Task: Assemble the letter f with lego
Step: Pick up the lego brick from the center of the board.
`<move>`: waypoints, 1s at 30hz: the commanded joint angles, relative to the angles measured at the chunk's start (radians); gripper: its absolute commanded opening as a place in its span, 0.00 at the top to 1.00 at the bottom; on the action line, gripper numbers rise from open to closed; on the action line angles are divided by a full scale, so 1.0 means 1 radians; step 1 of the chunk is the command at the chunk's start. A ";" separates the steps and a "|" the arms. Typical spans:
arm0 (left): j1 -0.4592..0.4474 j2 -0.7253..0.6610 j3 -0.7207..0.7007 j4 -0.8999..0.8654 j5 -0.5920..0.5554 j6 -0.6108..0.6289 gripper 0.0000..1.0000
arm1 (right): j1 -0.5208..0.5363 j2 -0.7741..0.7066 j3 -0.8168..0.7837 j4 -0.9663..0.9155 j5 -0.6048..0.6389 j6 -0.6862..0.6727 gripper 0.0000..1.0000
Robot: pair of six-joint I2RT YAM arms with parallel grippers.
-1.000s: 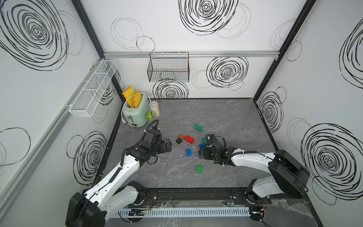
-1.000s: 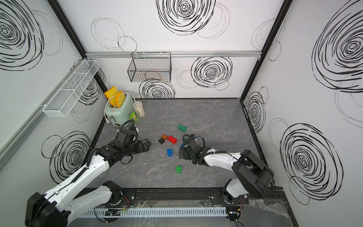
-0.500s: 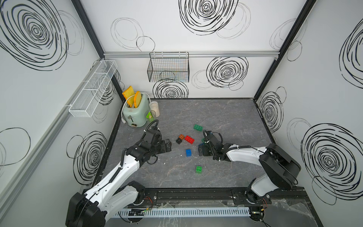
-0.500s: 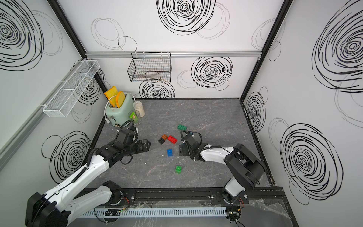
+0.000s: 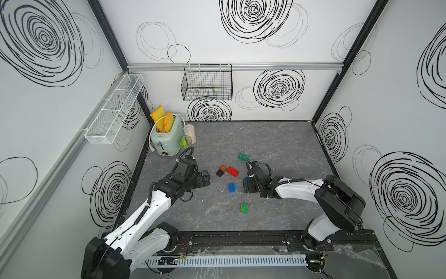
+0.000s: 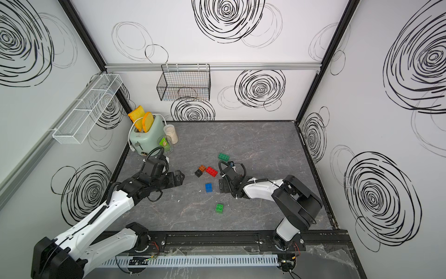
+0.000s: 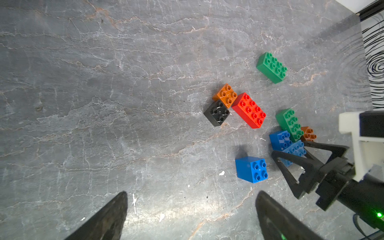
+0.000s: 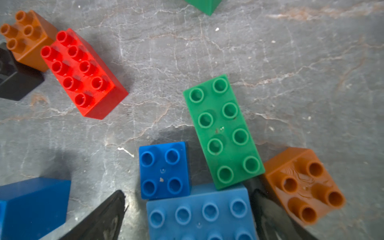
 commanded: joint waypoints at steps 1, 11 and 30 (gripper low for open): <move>0.010 0.005 -0.006 0.038 0.003 0.006 0.02 | 0.013 0.042 -0.031 -0.137 -0.026 0.022 0.10; 0.017 0.014 -0.006 0.038 0.005 0.006 0.02 | 0.030 0.038 -0.017 -0.164 -0.007 0.021 0.28; 0.022 0.072 -0.020 0.091 0.135 0.025 0.02 | 0.104 -0.085 0.072 -0.334 0.015 0.018 0.41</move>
